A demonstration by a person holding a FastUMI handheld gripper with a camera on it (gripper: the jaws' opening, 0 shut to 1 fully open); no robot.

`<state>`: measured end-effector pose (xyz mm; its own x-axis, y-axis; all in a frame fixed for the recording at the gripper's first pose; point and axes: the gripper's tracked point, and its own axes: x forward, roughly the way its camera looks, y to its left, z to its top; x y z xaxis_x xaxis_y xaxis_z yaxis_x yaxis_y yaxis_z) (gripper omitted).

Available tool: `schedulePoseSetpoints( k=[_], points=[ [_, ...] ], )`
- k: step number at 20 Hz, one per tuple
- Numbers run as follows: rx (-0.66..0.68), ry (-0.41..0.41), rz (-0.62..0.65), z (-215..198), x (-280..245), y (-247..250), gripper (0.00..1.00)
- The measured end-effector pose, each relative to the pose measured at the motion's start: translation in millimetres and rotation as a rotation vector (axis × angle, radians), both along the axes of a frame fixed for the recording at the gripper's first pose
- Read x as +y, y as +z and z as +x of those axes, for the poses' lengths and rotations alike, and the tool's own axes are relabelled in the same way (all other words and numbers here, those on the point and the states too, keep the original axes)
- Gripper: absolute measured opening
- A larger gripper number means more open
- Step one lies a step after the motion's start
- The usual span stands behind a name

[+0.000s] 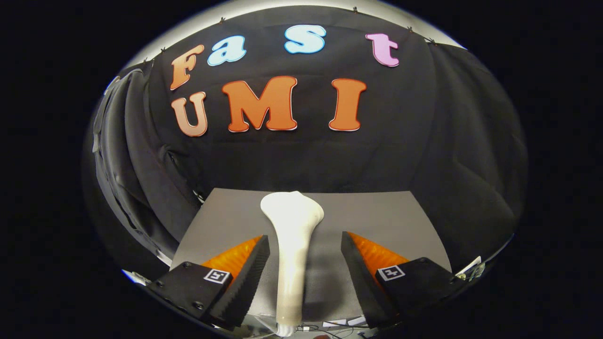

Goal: Iron the clothes twice with a garment steamer, once on the left side and once on the right side.

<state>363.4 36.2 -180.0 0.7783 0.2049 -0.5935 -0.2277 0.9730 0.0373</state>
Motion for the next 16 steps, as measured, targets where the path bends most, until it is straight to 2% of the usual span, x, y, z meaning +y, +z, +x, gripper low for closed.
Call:
schedulePoseSetpoints(
  k=[13, 14, 16],
  points=[
    [0.246, -0.010, 0.015, 18.6, 4.0, -47.5, 0.98],
    [0.266, -0.009, 0.016, 19.2, 5.7, -51.7, 0.98],
    [0.303, -0.011, 0.029, 22.8, 8.1, -58.9, 0.89]
  ],
)
